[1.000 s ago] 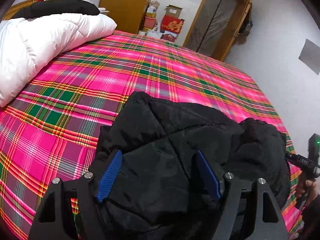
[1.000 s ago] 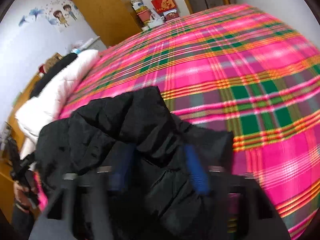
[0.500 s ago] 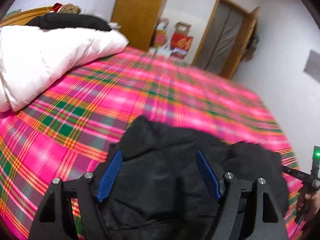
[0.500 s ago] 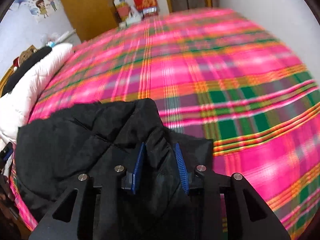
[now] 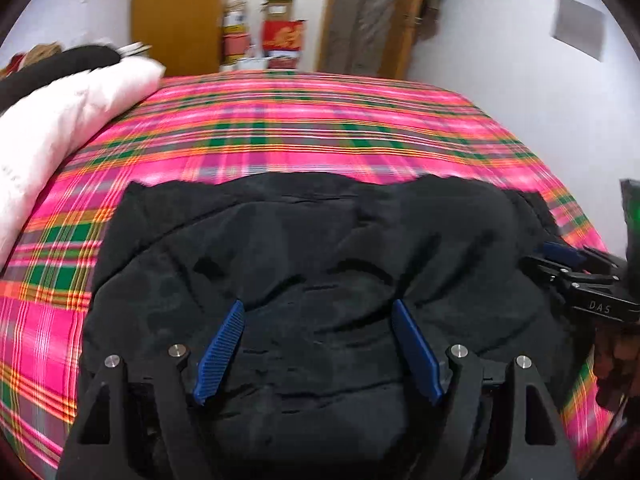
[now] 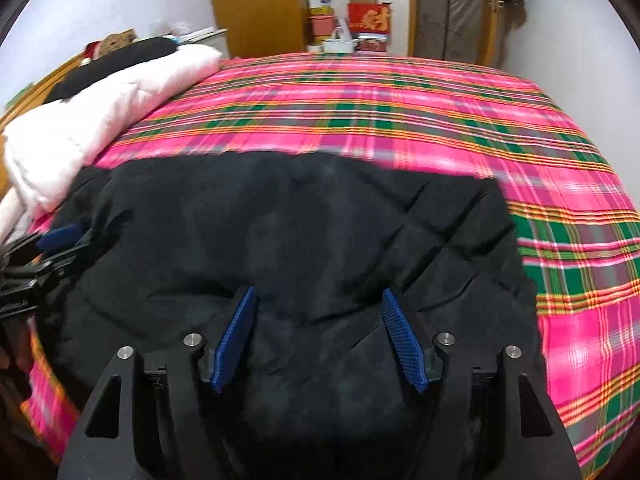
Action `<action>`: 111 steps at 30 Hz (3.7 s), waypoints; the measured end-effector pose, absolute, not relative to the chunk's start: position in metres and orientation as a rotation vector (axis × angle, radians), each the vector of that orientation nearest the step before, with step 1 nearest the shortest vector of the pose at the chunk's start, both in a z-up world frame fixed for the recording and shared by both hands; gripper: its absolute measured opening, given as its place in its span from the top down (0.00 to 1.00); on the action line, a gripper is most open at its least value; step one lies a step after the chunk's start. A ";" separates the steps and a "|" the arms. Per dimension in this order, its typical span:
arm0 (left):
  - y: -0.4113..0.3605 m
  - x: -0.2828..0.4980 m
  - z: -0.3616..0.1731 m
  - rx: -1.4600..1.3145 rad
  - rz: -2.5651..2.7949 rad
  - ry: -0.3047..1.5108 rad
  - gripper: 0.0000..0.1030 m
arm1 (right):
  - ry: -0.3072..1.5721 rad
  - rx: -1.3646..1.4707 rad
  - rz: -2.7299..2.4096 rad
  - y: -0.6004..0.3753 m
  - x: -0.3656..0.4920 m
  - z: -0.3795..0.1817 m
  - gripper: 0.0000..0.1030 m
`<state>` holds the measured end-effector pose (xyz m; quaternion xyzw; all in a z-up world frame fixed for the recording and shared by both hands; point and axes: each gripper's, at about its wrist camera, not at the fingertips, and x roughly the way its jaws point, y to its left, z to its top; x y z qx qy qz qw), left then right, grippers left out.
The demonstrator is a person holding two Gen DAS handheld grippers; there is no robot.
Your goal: Fold large clothes
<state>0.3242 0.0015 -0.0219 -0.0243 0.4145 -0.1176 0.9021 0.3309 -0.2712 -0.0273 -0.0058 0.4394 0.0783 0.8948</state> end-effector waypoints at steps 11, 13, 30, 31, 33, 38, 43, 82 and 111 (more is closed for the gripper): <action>0.004 0.341 -0.043 -0.051 -0.173 0.831 0.23 | 0.936 0.004 0.143 -0.276 0.356 -0.043 0.28; 0.006 0.343 -0.045 -0.065 -0.170 0.834 0.23 | 0.949 0.013 0.143 -0.276 0.356 -0.041 0.28; 0.037 0.366 -0.031 -0.064 -0.129 0.807 0.22 | 0.918 0.020 0.085 -0.291 0.354 -0.017 0.29; 0.040 0.372 -0.038 -0.067 -0.138 0.817 0.22 | 0.932 0.026 0.085 -0.294 0.361 -0.022 0.29; 0.040 0.379 -0.046 -0.068 -0.157 0.816 0.22 | 0.964 0.062 0.082 -0.301 0.372 -0.034 0.29; 0.037 0.406 -0.061 -0.084 -0.164 0.835 0.20 | 0.972 0.095 0.059 -0.306 0.386 -0.050 0.29; 0.027 0.414 -0.074 -0.060 -0.122 0.824 0.19 | 0.971 0.137 0.052 -0.310 0.397 -0.063 0.29; 0.044 0.437 -0.089 -0.058 -0.032 0.858 0.21 | 0.972 0.231 -0.047 -0.366 0.395 -0.091 0.36; 0.005 0.325 -0.057 -0.143 -0.164 0.878 0.25 | 1.040 0.140 0.023 -0.341 0.310 -0.067 0.51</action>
